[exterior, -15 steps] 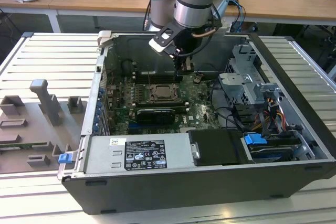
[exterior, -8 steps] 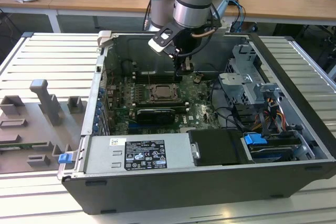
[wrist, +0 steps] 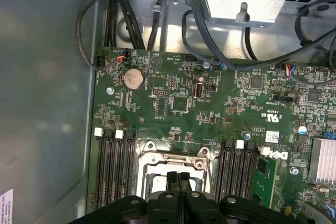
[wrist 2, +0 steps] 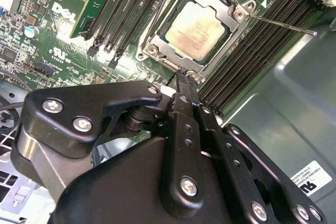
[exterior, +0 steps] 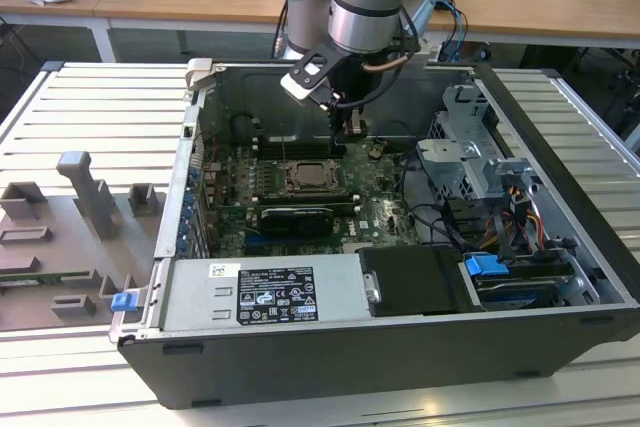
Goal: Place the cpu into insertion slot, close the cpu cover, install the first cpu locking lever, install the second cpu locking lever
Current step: 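Close the cpu cover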
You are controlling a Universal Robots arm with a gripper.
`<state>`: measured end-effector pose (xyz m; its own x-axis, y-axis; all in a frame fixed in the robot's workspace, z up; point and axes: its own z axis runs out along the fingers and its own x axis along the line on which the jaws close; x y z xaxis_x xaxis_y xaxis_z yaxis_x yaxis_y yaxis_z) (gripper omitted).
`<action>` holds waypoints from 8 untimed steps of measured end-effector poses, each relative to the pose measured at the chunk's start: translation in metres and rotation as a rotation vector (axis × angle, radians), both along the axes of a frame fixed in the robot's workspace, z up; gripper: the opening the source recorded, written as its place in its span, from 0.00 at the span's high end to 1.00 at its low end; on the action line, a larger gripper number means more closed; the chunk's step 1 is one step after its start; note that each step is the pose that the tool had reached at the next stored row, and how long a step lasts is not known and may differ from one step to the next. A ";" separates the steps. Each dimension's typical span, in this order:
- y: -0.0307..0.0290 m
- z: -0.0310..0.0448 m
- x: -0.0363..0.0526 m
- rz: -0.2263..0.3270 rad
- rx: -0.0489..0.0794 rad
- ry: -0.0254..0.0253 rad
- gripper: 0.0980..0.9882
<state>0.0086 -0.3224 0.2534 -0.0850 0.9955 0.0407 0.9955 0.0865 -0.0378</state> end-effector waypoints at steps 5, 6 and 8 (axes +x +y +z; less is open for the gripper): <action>0.0000 -0.0001 -0.0015 0.000 0.000 0.0000 0.99; 0.0000 -0.0001 -0.0018 0.000 0.000 0.0000 0.99; 0.0000 -0.0001 -0.0022 0.000 0.000 0.0000 0.99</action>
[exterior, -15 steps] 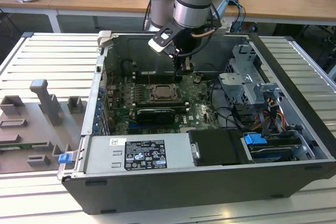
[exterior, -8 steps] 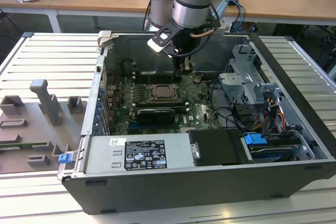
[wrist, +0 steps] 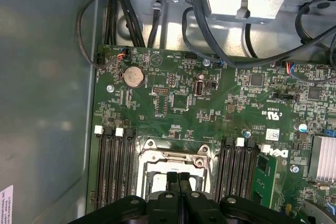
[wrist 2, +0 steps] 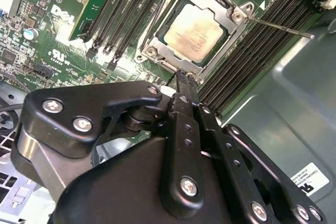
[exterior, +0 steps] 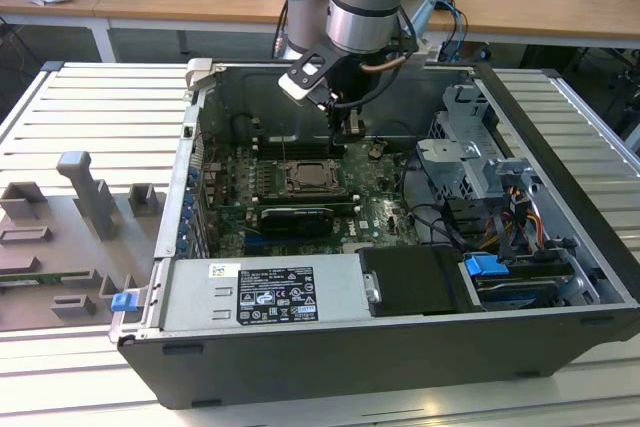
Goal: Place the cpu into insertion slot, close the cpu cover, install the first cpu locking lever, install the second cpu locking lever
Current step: 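Close the cpu cover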
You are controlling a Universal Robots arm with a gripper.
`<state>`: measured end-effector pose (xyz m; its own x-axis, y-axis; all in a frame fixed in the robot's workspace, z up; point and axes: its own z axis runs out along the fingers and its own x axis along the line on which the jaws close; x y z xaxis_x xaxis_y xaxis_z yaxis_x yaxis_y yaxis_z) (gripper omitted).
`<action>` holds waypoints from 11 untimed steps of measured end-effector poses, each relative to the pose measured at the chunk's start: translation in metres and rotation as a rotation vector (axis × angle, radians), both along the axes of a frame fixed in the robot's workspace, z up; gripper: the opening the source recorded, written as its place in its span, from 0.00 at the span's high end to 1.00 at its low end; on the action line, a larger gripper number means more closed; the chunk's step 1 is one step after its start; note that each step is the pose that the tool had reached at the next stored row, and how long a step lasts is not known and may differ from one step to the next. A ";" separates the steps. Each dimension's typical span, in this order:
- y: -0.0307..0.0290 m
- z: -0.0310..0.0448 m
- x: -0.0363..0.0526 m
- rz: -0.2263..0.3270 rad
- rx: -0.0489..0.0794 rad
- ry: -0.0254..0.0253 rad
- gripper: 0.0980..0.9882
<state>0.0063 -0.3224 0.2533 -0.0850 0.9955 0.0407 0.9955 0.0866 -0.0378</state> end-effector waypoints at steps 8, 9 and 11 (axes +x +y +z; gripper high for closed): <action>0.0000 -0.0018 -0.0059 0.000 0.000 -0.0040 0.99; 0.0000 -0.0023 -0.0067 0.000 0.000 -0.0052 0.99; 0.0000 -0.0039 -0.0095 0.000 0.000 -0.0104 0.99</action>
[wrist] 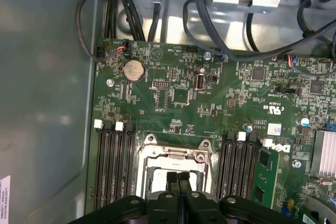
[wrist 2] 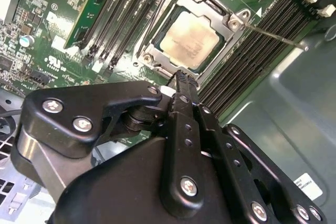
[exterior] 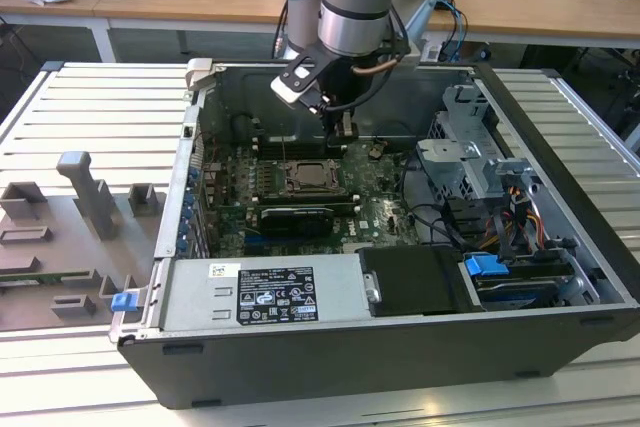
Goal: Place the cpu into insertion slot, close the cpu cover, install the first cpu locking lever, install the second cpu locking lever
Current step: 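Close the cpu cover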
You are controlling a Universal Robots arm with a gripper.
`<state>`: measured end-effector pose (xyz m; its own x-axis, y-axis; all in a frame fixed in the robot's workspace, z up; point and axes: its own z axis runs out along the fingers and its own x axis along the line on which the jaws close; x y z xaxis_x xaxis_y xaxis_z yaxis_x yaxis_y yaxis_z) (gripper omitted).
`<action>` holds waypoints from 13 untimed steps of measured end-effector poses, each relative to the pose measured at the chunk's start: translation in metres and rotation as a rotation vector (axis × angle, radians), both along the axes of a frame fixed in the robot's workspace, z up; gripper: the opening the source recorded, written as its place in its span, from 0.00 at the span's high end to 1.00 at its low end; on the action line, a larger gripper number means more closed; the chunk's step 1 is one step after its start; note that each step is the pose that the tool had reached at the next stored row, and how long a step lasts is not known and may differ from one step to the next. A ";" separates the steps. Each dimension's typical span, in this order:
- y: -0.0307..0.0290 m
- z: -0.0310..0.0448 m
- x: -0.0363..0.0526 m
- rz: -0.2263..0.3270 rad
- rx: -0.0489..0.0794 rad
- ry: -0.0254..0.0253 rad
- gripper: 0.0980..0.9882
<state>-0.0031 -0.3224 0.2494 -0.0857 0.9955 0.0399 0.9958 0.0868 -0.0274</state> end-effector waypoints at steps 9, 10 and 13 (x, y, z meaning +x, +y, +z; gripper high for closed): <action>0.0000 -0.0039 -0.0159 0.000 0.000 -0.0025 0.99; 0.0000 -0.0042 -0.0164 0.000 0.000 -0.0025 0.99; 0.0000 -0.0050 -0.0179 0.000 0.000 -0.0024 0.99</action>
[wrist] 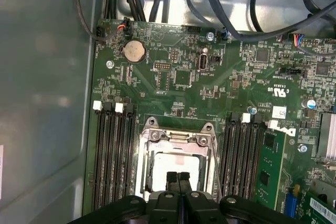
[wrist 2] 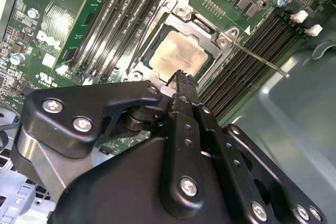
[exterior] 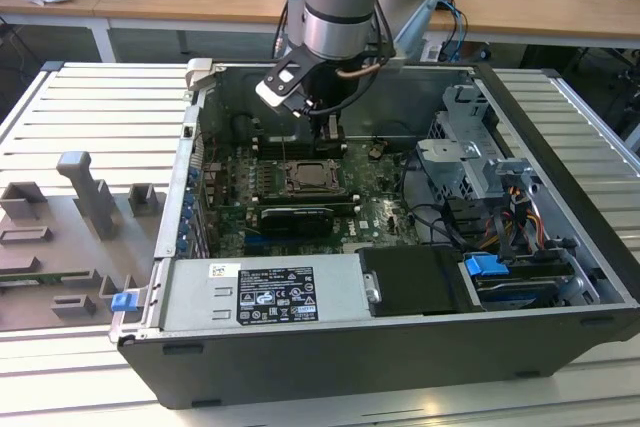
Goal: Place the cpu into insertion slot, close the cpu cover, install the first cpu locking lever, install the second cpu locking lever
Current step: 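Close the cpu cover, then install the first cpu locking lever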
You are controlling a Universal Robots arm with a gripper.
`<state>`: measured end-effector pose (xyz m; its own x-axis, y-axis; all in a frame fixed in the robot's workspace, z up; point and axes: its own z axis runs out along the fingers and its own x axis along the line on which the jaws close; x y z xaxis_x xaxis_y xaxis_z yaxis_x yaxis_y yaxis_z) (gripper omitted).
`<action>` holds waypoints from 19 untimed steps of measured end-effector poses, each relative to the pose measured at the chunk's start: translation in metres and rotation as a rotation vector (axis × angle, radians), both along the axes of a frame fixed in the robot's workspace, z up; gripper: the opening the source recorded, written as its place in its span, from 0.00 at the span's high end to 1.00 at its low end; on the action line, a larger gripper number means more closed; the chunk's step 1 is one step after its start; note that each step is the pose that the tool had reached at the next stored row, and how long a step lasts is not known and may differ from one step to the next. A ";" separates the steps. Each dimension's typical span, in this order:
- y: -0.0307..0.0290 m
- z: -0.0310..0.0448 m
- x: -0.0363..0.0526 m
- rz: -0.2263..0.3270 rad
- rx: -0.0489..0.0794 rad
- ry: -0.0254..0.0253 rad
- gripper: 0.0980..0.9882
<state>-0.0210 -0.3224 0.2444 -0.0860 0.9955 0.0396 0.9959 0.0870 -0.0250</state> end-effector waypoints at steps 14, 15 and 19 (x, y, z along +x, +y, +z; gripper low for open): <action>0.0001 0.0046 -0.0021 0.000 -0.003 0.0000 0.99; 0.0001 0.0069 -0.0021 0.000 -0.003 0.0000 0.99; 0.0001 0.0218 -0.0021 0.000 -0.008 -0.0001 0.99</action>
